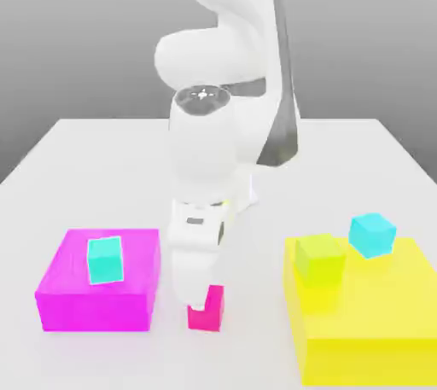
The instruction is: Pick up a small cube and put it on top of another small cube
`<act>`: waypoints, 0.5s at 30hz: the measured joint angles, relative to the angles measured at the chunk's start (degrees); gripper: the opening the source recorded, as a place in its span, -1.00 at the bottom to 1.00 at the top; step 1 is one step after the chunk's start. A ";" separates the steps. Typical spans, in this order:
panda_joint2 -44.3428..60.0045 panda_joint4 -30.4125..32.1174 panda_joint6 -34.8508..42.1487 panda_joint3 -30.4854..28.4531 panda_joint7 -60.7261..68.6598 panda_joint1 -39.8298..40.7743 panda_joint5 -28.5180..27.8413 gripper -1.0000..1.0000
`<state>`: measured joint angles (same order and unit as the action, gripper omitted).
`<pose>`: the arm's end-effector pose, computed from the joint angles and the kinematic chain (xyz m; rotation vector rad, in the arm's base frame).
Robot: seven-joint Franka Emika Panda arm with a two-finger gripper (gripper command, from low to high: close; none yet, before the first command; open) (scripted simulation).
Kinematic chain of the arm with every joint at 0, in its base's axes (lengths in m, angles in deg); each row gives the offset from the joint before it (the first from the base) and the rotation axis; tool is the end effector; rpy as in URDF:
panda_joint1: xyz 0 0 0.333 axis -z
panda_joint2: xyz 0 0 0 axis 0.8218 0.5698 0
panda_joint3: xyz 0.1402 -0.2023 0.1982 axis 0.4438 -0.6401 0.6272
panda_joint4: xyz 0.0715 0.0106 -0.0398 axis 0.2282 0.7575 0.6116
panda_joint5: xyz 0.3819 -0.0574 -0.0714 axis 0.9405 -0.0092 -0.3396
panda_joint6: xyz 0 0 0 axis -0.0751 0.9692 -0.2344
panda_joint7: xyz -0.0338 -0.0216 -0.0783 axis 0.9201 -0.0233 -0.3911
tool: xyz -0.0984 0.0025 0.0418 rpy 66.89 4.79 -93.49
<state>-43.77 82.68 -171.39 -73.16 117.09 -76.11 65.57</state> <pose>0.3720 -0.0219 0.1747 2.9720 0.9749 0.0184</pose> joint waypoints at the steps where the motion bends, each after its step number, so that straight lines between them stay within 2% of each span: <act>1: 1.04 -0.25 -0.75 1.25 1.18 0.88 1.56 0.00; 8: 8.49 -1.67 -6.39 13.10 8.04 10.37 10.91 0.00; 9: 9.32 -1.78 -7.04 14.52 8.58 11.59 11.68 -1.00; 15: 9.73 -1.83 -7.22 15.23 8.87 12.20 12.09 -1.00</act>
<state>-34.04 80.85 -178.61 -57.93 125.96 -63.91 77.66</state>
